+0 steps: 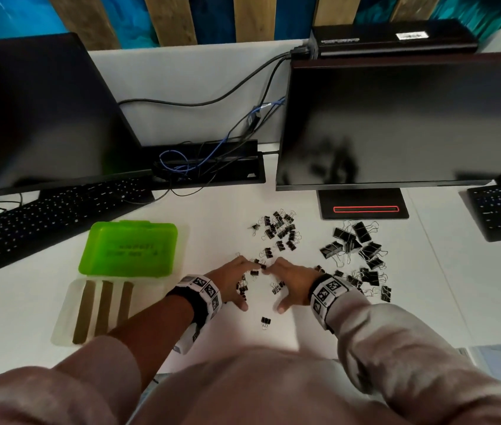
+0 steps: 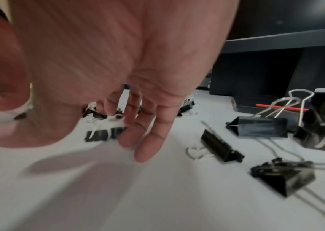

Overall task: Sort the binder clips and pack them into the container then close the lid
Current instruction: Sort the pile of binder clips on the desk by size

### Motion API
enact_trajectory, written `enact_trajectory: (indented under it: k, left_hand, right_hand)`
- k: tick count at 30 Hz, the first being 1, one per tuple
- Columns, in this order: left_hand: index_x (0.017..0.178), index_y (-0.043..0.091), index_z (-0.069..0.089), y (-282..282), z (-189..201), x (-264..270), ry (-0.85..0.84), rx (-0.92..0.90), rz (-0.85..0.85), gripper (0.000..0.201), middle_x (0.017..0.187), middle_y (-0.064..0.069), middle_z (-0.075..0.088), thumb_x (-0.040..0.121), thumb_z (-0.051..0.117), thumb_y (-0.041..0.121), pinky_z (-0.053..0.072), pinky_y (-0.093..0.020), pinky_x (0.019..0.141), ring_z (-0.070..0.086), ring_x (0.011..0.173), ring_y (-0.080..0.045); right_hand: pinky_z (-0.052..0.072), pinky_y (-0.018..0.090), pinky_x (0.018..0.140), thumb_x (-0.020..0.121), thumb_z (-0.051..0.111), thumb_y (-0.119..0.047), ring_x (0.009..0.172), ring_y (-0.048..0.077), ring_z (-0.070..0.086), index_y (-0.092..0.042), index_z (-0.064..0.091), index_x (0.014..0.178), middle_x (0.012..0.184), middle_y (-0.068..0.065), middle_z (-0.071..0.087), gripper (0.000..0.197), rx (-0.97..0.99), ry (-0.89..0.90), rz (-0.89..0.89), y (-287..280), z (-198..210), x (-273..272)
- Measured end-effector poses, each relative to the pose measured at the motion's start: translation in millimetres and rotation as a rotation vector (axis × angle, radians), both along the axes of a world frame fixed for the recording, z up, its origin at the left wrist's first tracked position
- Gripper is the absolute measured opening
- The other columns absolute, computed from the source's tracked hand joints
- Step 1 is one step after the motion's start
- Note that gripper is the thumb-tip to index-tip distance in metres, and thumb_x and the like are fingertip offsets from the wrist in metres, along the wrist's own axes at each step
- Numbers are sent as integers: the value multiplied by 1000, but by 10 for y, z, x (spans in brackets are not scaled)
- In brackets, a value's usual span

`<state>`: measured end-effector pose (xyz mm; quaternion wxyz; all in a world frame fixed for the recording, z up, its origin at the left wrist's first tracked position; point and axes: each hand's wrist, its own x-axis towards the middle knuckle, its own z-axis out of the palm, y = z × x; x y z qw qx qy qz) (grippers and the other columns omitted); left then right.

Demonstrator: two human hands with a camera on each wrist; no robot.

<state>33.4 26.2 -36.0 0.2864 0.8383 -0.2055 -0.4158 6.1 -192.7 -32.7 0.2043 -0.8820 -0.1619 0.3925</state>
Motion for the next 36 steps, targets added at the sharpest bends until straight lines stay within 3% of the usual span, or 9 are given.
enact_trajectory:
  k: [3,7,9,12,17,20,24,32,36]
  left_hand:
    - [141,27,29,25,22,-125,-54,4,-40,107,139,1,40,53,89,15,35,-24,100,41,123,-14]
    - [142,35,22,154,36,-218,-433,211,-36,113,148,7,29,50,85,46,39,-43,99,30,131,-18]
    - [143,36,16,237,13,-268,-419,290,83,121,147,6,22,46,86,51,41,-46,94,27,130,-22]
    - [146,35,8,324,-82,-352,-282,269,169,132,149,0,9,44,92,35,42,-50,99,24,133,-28]
    - [147,33,2,309,-189,-370,-178,149,304,141,150,-2,-4,43,94,11,36,-42,109,29,134,-30]
    - [148,31,0,253,-181,-325,-169,86,276,138,150,-3,-2,47,92,11,35,-35,110,31,135,-27]
    - [148,28,-2,133,-170,-262,-150,38,166,140,153,-1,-2,46,93,17,26,-35,115,17,142,-21]
    - [148,23,10,-97,-193,-318,-181,28,33,133,145,-1,20,43,93,22,37,-39,109,32,133,-23]
    - [140,14,32,-86,-191,-322,-171,2,51,112,136,-1,30,46,92,17,35,-23,103,42,124,-20]
  right_hand:
    - [48,41,91,70,79,-22,109,27,58,-28,24,141,134,2,33,89,-21,-62,25,138,-33,-120]
    - [49,43,88,82,66,-9,96,32,60,-18,43,130,126,6,38,54,5,-158,10,224,-105,-217]
    - [49,41,85,88,57,-9,90,34,60,-13,52,120,123,10,42,33,5,-202,12,240,-93,-239]
    - [49,36,82,89,55,-11,90,34,61,-12,55,113,122,10,45,24,6,-257,49,242,-43,-234]
    - [51,41,87,83,67,-18,109,24,54,-22,43,133,136,-1,36,55,-99,-275,39,211,78,-98]
    - [48,44,93,77,74,-21,120,29,50,-23,28,141,144,1,27,79,-141,-207,-10,205,84,-38]
    - [41,44,103,70,80,-18,127,32,44,-21,16,147,149,6,21,101,-89,-98,-31,254,-10,-51]
    - [40,47,103,58,86,-33,127,28,35,-21,17,145,144,4,26,113,30,-95,-26,303,-71,-286]
    - [44,45,98,70,78,-33,124,28,34,-17,19,144,144,6,28,96,-24,-217,47,334,-123,-409]
